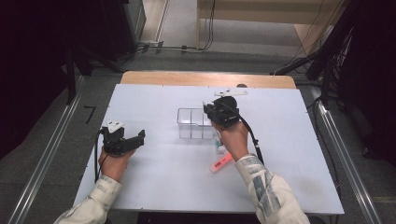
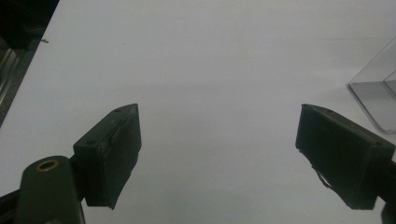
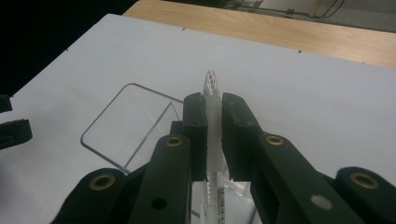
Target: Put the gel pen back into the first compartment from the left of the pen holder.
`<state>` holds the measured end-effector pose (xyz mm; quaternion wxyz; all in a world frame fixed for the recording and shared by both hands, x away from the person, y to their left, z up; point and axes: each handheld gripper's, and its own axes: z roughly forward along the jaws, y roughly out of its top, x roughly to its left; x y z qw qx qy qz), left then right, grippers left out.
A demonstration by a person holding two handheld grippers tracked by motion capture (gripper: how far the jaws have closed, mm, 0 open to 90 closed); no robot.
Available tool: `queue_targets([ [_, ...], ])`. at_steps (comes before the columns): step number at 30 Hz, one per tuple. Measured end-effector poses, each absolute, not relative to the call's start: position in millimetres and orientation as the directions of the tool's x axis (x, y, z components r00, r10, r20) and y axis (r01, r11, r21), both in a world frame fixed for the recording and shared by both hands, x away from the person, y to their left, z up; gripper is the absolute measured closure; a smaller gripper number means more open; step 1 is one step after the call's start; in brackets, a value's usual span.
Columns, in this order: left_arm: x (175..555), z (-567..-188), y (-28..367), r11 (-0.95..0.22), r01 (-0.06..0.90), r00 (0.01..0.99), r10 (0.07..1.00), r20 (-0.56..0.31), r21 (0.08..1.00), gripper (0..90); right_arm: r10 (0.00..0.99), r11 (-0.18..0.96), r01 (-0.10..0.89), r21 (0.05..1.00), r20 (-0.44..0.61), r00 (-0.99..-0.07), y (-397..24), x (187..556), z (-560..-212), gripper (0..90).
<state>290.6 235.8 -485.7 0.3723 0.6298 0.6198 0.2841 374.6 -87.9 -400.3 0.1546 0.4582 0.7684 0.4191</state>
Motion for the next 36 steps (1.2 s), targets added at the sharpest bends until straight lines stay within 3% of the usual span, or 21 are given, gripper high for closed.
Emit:
queue_targets([
  [36,290.7,-485.2,237.7,0.052,0.570,0.079,0.990,-0.118,0.820,15.1,0.810,0.249,0.565,0.786,0.150,-0.566,-20.3,414.1,-383.5,78.8],
])
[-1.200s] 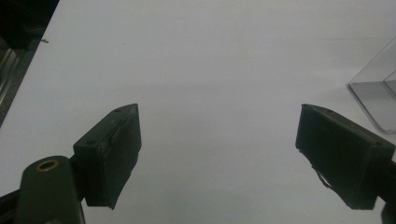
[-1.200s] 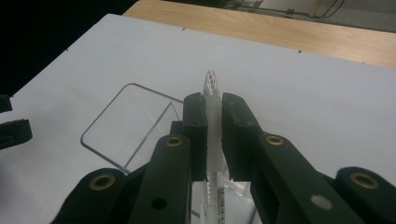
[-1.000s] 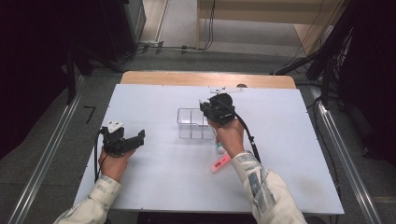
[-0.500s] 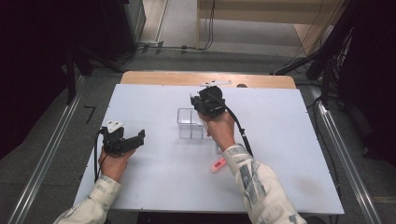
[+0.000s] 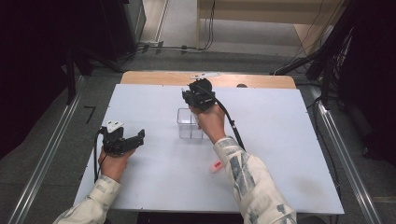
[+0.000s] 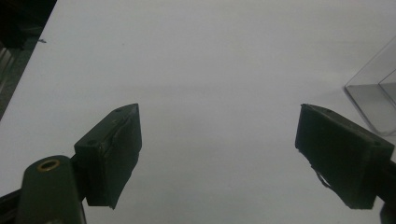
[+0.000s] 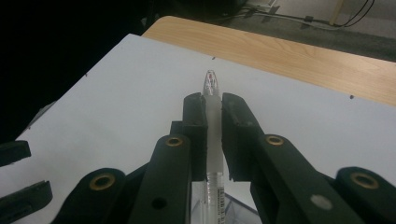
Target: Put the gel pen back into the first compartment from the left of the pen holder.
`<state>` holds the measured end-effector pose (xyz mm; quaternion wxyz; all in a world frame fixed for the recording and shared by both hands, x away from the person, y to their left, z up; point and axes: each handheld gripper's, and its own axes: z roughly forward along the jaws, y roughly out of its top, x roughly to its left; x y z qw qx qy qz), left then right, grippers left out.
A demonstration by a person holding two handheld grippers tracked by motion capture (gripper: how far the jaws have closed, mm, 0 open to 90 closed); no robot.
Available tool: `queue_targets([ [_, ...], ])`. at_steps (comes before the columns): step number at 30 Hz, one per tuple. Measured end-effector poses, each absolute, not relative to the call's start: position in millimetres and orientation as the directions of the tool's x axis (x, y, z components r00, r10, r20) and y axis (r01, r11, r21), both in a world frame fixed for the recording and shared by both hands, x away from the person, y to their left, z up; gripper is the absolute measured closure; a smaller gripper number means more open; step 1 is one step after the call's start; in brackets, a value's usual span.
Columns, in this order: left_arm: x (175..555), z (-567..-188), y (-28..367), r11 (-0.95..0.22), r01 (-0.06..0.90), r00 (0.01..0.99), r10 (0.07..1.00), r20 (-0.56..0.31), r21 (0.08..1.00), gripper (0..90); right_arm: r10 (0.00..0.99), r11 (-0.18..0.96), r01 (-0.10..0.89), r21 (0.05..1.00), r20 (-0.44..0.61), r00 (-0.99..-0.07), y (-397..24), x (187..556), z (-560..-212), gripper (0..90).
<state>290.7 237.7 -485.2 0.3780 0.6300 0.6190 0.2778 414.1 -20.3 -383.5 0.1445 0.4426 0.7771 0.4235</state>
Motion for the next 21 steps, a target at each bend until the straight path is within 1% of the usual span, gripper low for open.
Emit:
queue_targets([
  [14,290.7,-485.3,238.2,0.056,0.568,0.079,0.989,-0.121,0.821,15.1,0.806,0.231,0.567,0.791,0.171,-0.567,2.9,426.8,-381.4,78.8],
  [21,290.7,-485.1,239.1,0.061,0.568,0.077,0.989,-0.126,0.821,15.1,0.805,0.216,0.565,0.796,0.182,-0.565,4.8,431.9,-382.1,78.7],
])
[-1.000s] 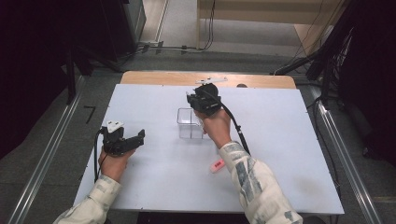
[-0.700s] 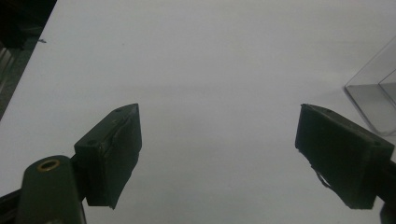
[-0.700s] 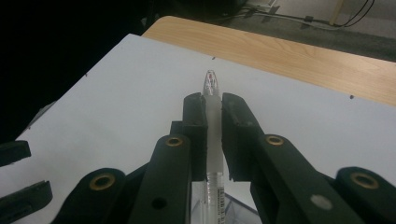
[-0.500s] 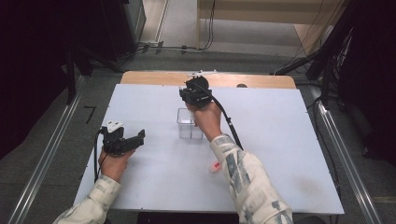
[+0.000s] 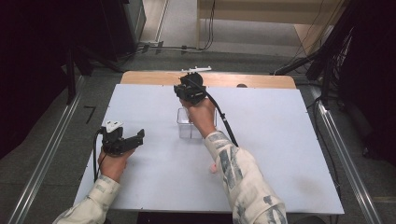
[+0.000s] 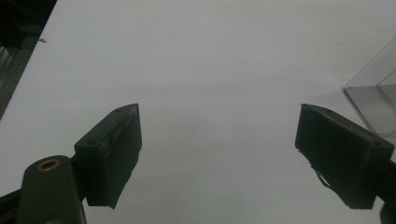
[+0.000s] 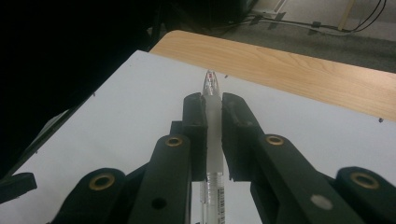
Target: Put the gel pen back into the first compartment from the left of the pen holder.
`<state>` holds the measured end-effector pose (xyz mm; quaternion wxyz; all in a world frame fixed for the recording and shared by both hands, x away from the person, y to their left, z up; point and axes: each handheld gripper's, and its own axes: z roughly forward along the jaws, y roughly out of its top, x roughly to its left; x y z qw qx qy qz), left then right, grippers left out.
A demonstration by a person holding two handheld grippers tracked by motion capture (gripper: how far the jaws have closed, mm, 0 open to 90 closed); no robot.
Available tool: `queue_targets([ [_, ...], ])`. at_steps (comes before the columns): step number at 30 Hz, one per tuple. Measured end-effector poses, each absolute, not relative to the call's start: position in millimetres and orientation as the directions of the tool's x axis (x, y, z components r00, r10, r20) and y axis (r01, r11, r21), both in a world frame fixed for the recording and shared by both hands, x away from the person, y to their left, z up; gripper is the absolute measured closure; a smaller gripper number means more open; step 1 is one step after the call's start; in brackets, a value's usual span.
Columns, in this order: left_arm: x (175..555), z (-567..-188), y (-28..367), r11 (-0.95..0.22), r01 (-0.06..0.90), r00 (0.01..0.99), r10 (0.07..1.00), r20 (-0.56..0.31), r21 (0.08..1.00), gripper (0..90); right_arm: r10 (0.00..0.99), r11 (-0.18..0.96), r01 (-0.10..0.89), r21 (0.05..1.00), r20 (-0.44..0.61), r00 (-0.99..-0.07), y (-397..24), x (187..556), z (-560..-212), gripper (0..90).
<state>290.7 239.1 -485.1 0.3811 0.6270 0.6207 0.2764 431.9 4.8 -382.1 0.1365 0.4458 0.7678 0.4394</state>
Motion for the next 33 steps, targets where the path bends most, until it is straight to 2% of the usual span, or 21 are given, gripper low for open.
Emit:
queue_targets([
  [18,290.8,-485.3,239.2,0.062,0.567,0.075,0.989,-0.127,0.821,15.1,0.798,0.226,0.569,0.791,0.185,-0.574,6.9,432.9,-385.6,78.4],
  [33,291.3,-486.2,237.7,0.053,0.571,0.078,0.990,-0.119,0.819,15.1,0.772,0.273,0.537,0.798,0.151,-0.617,-8.0,404.2,-391.2,78.3],
])
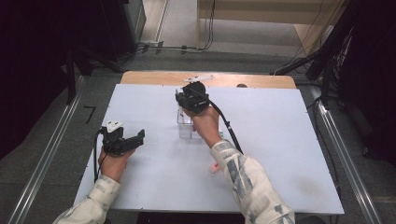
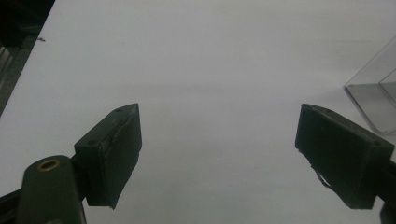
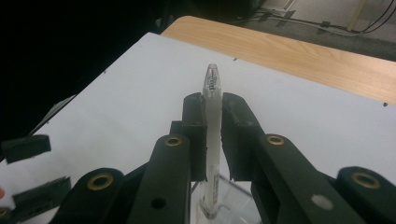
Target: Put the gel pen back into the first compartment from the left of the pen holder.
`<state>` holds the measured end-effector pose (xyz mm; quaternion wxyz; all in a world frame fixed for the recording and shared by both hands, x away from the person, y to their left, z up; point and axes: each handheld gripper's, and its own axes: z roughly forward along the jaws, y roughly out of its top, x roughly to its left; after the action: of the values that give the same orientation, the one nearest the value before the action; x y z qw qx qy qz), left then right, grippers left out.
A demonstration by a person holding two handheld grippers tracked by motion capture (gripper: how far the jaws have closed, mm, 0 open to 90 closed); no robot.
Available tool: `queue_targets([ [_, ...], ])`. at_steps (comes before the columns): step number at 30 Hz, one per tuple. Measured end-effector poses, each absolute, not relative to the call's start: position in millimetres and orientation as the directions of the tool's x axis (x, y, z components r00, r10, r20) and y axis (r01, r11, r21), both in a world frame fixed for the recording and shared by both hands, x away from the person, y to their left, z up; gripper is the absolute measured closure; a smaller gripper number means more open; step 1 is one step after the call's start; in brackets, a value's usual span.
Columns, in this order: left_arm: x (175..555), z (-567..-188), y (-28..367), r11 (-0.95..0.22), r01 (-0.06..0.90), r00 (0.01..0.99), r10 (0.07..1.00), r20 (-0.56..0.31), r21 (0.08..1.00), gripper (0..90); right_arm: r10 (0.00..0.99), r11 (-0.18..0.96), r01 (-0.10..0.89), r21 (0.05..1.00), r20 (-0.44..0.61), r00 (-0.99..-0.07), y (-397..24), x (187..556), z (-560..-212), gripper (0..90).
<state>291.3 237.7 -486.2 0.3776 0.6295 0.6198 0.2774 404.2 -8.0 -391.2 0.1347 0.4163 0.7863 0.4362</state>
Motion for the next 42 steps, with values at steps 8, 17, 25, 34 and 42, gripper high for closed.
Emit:
queue_targets([
  [8,292.0,-487.2,237.0,0.045,0.576,0.079,0.991,-0.110,0.816,15.1,0.762,0.295,0.536,0.791,0.144,-0.632,-16.8,391.6,-403.7,78.2],
  [17,292.1,-487.4,237.2,0.046,0.576,0.079,0.991,-0.111,0.816,15.1,0.759,0.314,0.540,0.781,0.135,-0.637,-22.0,388.5,-413.2,75.6],
  [25,292.1,-487.5,236.7,0.043,0.578,0.080,0.991,-0.109,0.815,15.1,0.737,0.322,0.539,0.778,0.152,-0.659,-31.2,385.8,-415.3,55.9],
  [34,292.5,-487.9,236.3,0.045,0.579,0.077,0.991,-0.110,0.814,15.1,0.757,0.298,0.519,0.801,0.133,-0.639,-48.8,372.6,-411.0,35.5],
  [42,292.8,-488.2,235.9,0.044,0.578,0.076,0.991,-0.107,0.815,15.1,0.775,0.279,0.522,0.806,0.131,-0.618,-73.2,360.5,-412.8,27.9],
])
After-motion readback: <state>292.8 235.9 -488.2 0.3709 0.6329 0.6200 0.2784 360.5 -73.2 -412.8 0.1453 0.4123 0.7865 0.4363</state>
